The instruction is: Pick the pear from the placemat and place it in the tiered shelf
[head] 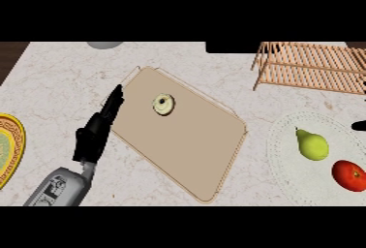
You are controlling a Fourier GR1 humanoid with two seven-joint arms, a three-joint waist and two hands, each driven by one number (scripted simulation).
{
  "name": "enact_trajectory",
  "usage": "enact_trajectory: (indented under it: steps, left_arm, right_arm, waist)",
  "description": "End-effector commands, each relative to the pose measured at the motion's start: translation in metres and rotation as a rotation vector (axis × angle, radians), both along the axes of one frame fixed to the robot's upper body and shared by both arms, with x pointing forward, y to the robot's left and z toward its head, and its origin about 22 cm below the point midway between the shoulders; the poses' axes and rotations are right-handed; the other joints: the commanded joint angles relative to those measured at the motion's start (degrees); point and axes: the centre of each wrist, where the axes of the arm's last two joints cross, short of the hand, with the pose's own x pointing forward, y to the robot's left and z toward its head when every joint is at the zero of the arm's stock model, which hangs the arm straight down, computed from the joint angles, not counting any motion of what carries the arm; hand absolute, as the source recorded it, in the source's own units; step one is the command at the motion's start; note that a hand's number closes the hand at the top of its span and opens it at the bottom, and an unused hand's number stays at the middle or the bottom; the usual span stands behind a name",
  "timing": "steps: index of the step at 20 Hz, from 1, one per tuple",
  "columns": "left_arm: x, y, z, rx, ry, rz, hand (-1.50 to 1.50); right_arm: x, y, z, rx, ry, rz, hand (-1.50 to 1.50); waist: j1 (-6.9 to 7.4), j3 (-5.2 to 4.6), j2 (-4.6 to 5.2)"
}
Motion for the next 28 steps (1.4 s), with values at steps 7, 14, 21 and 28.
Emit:
enact_trajectory:
  steps: [7,14,21,28]
  left_arm:
    - [0.001,-0.006,0.000,-0.002,-0.004,-0.018,0.00]
    - [0.016,0.014,-0.001,-0.001,0.011,0.020,0.00]
    - [0.003,-0.010,-0.002,-0.006,0.001,0.028,0.00]
    - [0.007,0.026,-0.001,-0.019,-0.002,0.021,0.00]
  right_arm:
    - [0.047,0.035,0.078,-0.238,0.278,0.375,-1.50]
    - [0.068,0.073,0.098,-0.424,0.381,0.521,-1.50]
    - [0.069,0.102,0.093,-0.400,0.380,0.494,-1.50]
    - [0.057,0.103,0.090,-0.449,0.371,0.489,-1.50]
  waist:
    - [0.57,-0.43,-0.37]
    - [-0.41,-0.42,-0.38]
    - [-0.89,-0.41,-0.60]
    - [-0.95,-0.41,-0.52]
